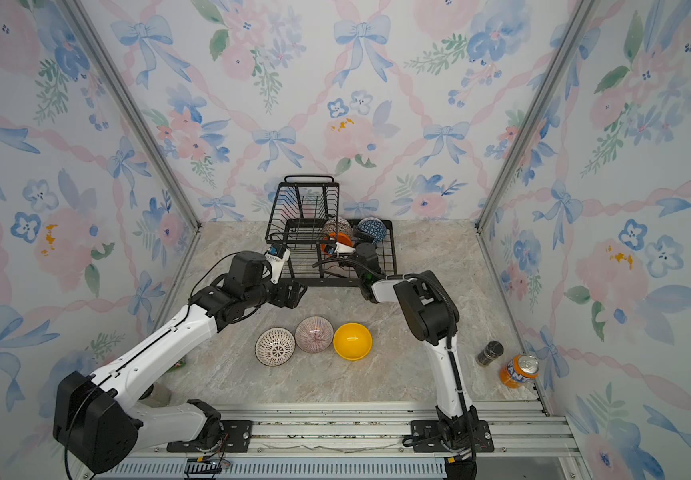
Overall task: Load the bowls into the dish rack
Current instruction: 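Lower the orange bowl beside the brown-patterned bowl with the right gripper, then open the right gripper and withdraw it from the rack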
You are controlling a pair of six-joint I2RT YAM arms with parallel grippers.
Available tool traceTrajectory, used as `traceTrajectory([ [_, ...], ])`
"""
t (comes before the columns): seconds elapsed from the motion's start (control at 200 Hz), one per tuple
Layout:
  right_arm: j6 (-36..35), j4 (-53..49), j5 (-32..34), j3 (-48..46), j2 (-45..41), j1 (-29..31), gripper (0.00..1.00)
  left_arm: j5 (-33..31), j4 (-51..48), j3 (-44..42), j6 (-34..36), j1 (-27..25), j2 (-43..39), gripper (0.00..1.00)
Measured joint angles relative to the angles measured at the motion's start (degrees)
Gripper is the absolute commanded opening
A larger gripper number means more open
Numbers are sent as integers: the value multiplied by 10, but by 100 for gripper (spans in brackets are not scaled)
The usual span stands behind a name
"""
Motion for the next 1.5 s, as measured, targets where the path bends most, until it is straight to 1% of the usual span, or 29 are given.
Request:
traceTrajectory([
  [0.405, 28, 4, 7, -93, -99, -19, 97, -11, 0, -4, 0, 7, 0, 98],
  [0.505, 53, -7, 16, -116, -136, -24, 97, -14, 0, -4, 0, 9, 0, 98],
  [0.59, 89, -38, 22, -137, -178, -30, 97, -17, 0, -8, 0, 11, 0, 98],
  [0.705, 157, -118, 28, -147, -245, -36, 97, -20, 0, -21, -3, 12, -3, 98],
  [0.765, 205, -183, 43, -138, -281, -37, 97, -22, 0, -29, -7, 14, -7, 98],
  [0.86, 275, -278, 57, -107, -317, -39, 97, -23, 0, -44, -19, 19, -19, 98],
  [0.98, 349, -385, 58, -87, -353, -42, 97, -24, 0, -65, -40, 28, -45, 98],
  [1.1, 418, -496, 38, -48, -362, -48, 97, -24, -1, -91, -62, 35, -63, 98],
  [1.27, 493, -608, -1, -12, -362, -54, 97, -28, -13, -126, -93, 37, -64, 98],
  [1.39, 535, -664, -36, 3, -362, -61, 97, -34, -26, -146, -117, 37, -64, 98],
  [1.5, 556, -688, -59, 10, -362, -66, 97, -49, -33, -169, -134, 37, -67, 98],
])
